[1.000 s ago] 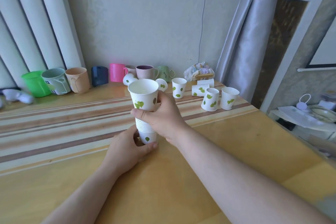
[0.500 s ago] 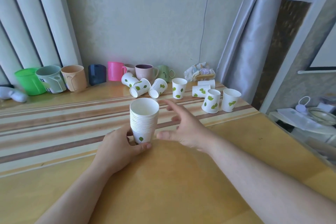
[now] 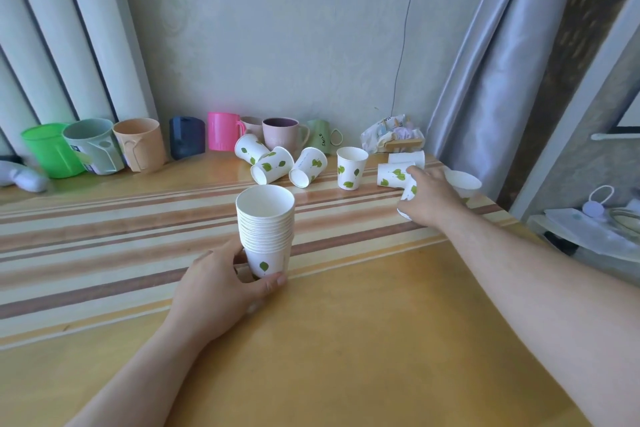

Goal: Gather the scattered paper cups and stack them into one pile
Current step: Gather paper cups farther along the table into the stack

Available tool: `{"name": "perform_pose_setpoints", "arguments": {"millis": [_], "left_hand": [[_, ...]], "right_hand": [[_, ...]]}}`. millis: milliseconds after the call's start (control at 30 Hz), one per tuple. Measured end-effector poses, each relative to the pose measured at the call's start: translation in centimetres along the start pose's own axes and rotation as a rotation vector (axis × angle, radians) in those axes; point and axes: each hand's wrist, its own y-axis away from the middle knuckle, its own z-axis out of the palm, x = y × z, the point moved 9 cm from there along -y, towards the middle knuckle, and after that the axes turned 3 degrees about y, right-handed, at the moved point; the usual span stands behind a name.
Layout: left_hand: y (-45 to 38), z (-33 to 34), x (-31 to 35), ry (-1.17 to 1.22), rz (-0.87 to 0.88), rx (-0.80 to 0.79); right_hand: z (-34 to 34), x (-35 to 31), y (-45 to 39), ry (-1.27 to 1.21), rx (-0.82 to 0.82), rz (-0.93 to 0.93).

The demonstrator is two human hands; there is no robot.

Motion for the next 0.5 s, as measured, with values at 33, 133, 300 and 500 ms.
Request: {"name": "perform_pose_setpoints", "arguments": {"millis": [33,133,300,500], "left_hand": [[0.0,0.0,0.0,-0.004,0.002,0.001],[-0.1,0.0,0.1,-0.006,0.005,-0.007],[0.0,0.0,0.1,-0.004,0.010,-0.010],[0.0,-0.1,0.2,-0.018,0.017,-0.027]], "right_hand": [[0.0,0.0,-0.1,0.002,0.008,-0.005],[-0.3,0.3,0.3,-0.028,0.031,-0.020],[-1.0,1.8,2.8,-0.066,0.175,-0.020],[0.4,5.6,6.7,-0.099,0.191,0.069]]}}
